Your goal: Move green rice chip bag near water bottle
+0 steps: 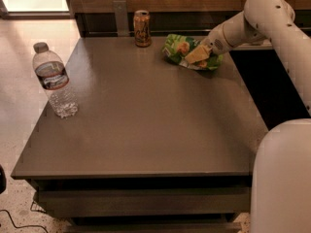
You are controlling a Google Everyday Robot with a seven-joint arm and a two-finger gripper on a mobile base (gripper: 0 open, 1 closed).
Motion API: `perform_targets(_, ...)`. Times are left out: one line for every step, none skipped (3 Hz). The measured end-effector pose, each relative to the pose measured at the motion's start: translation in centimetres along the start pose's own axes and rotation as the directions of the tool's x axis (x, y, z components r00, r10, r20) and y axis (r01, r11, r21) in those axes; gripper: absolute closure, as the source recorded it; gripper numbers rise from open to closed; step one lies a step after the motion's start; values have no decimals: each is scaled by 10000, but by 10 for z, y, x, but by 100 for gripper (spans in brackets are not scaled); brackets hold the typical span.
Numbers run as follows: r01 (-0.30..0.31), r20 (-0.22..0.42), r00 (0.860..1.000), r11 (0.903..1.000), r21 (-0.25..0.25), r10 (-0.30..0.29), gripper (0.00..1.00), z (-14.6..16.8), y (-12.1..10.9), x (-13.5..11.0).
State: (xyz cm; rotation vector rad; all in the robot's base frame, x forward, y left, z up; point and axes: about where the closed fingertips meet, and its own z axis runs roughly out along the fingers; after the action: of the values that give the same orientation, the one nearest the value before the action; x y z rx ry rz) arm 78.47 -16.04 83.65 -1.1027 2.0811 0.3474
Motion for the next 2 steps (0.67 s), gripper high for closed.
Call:
perform_targets(0, -1, 10000, 10000, -2, 0, 100, 0, 0, 0)
perform_targets(0, -1, 10000, 10000, -2, 0, 100, 0, 0, 0)
